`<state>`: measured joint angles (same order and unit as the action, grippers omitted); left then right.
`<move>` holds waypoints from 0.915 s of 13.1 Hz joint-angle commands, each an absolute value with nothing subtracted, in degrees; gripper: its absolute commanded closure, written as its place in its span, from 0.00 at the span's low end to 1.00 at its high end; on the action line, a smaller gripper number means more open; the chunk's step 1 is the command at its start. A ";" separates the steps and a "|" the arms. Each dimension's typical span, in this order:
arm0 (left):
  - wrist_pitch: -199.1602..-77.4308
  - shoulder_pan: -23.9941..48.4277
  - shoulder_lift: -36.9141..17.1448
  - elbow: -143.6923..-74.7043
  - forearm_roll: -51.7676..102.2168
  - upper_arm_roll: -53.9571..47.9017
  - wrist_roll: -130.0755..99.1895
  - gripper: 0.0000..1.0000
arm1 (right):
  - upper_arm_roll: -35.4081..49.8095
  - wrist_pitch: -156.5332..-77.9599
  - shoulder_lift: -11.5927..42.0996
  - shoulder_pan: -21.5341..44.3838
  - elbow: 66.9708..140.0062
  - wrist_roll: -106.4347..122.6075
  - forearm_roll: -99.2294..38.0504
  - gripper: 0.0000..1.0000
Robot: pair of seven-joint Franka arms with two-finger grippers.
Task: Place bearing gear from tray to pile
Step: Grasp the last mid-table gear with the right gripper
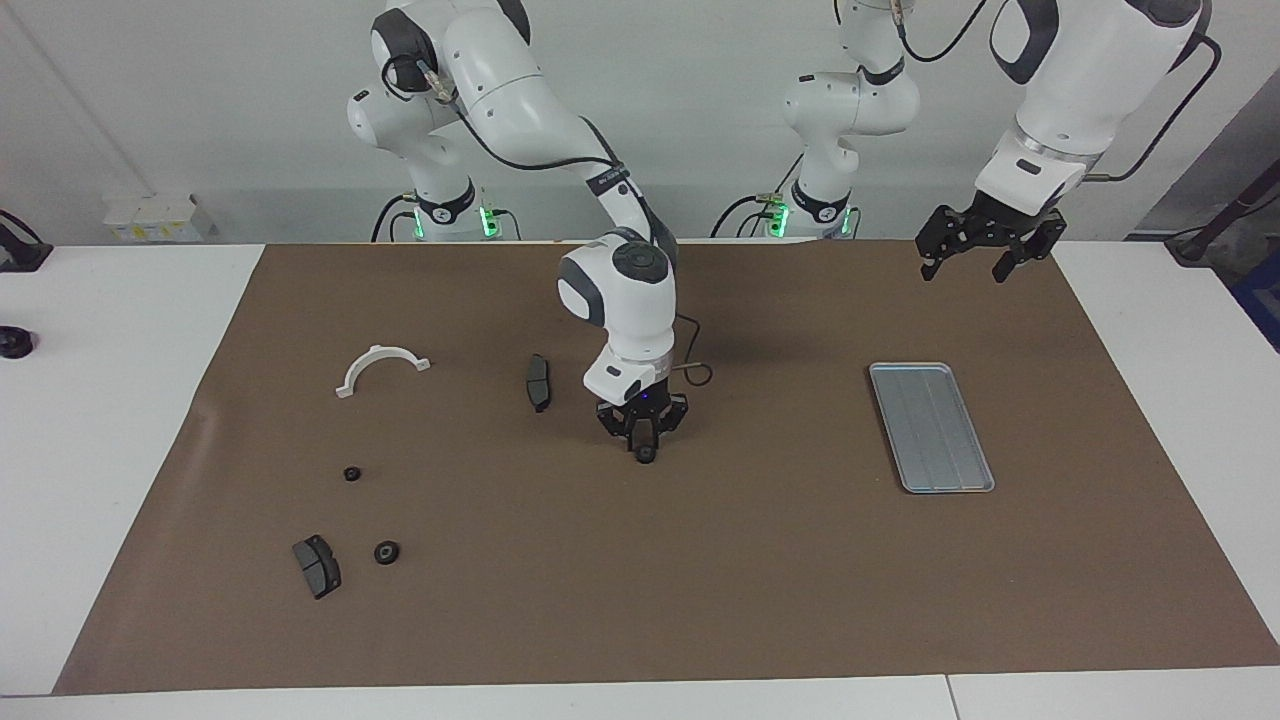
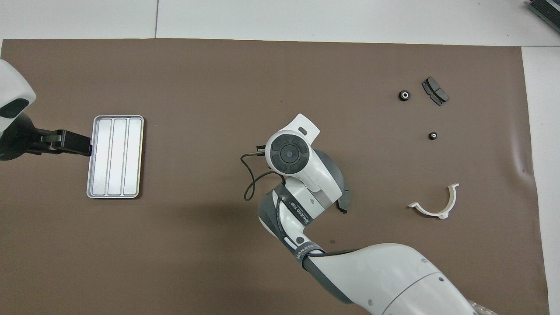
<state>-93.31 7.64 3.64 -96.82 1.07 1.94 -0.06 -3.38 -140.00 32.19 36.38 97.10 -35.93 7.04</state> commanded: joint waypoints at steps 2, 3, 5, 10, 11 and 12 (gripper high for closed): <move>-90.70 8.96 2.81 -94.92 -0.52 2.46 0.44 0.00 | -2.90 -141.77 31.90 35.60 98.09 -37.09 7.47 0.54; -90.44 8.79 2.73 -94.92 -0.35 2.46 0.44 0.00 | -2.90 -142.20 31.90 35.60 98.09 -37.00 7.47 0.54; -90.44 7.13 2.64 -94.75 -0.35 1.76 0.53 0.00 | -2.99 -142.47 32.08 35.16 98.17 -36.48 7.47 0.54; -90.62 2.99 2.72 -95.01 0.09 -2.90 0.35 0.00 | -2.99 -144.14 32.17 33.58 98.26 -36.04 7.91 0.60; -90.70 3.08 2.90 -95.18 0.09 -2.90 0.35 0.00 | -2.99 -144.14 32.17 33.23 98.35 -35.43 7.91 0.64; -90.62 3.08 3.07 -95.36 0.09 -2.90 0.09 0.00 | -2.99 -144.14 32.25 32.70 98.35 -34.81 7.91 0.69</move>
<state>-92.23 3.97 3.57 -96.68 0.79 -2.13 -0.04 -3.48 -142.25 32.24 34.11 97.45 -35.81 7.04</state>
